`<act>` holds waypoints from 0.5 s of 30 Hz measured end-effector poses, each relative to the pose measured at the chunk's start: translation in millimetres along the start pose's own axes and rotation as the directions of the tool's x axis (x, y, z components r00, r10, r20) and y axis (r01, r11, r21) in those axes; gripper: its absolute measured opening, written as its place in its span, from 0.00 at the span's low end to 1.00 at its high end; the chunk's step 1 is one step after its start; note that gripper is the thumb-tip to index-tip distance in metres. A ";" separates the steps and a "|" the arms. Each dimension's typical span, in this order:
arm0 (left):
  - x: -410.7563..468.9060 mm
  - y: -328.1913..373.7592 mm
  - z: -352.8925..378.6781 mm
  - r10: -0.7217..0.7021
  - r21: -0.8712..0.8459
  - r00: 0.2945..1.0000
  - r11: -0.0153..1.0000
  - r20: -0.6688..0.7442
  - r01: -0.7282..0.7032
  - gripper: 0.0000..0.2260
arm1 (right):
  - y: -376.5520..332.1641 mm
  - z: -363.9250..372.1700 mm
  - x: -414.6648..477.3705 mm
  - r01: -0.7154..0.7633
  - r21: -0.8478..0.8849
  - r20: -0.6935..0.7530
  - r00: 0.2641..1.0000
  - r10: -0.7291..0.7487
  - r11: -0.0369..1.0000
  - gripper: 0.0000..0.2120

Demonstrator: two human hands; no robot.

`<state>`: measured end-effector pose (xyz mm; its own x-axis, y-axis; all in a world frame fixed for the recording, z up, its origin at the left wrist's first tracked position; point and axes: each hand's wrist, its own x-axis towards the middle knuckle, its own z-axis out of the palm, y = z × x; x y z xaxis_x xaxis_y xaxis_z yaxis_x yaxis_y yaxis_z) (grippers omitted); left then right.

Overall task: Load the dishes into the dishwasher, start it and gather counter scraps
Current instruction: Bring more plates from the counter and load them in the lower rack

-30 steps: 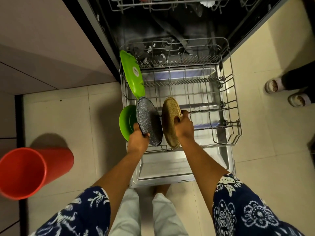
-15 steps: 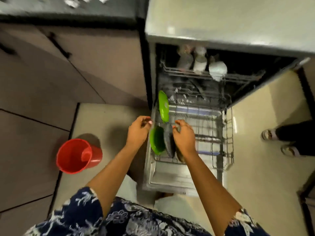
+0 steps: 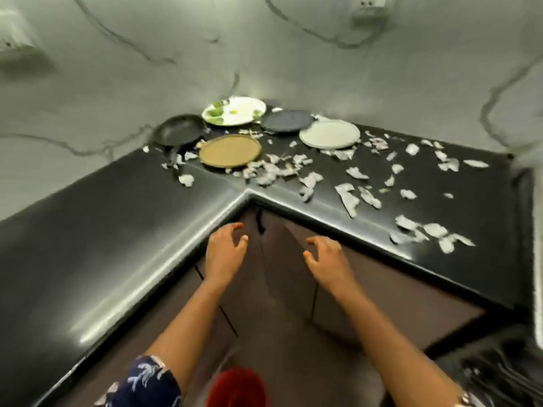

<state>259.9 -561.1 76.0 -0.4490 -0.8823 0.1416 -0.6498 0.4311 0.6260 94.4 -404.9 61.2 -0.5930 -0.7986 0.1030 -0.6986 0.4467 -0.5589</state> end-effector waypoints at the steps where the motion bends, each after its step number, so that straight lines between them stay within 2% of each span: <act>1: 28.1 -15.0 -3.7 0.001 0.067 1.000 0.998 0.000 -0.001 0.17 | -12.8 6.3 28.8 0.036 -0.076 0.018 0.999 -0.035 0.996 0.20; 4: 88.3 -54.4 -2.1 0.002 0.228 0.997 0.974 0.076 -0.020 0.20 | -37.6 25.5 94.7 0.107 -0.275 0.072 0.993 -0.090 0.955 0.26; 6: 109.4 -71.4 5.1 0.033 0.301 0.993 0.951 0.117 -0.067 0.22 | -43.0 38.1 121.9 0.112 -0.335 0.123 0.990 -0.075 0.935 0.28; 8: 118.1 -78.2 11.7 0.043 0.319 0.995 0.945 0.095 -0.071 0.23 | -43.2 52.6 139.6 0.116 -0.384 0.172 0.984 -0.052 0.916 0.30; 12: 115.6 -78.3 19.2 0.059 0.369 0.998 0.928 0.013 -0.060 0.21 | -38.5 70.8 145.5 0.105 -0.444 0.090 0.993 -0.073 0.890 0.31; 15: 122.9 -71.5 18.0 0.054 0.388 0.997 0.921 -0.061 -0.026 0.16 | -33.4 69.9 148.5 0.156 -0.434 0.036 0.987 -0.156 0.887 0.27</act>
<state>240.1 -696.9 34.8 -0.4453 -0.8676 0.2215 -0.8248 0.4937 0.2757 57.6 -566.6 37.6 -0.4621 -0.8724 0.1591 -0.8861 0.4471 -0.1223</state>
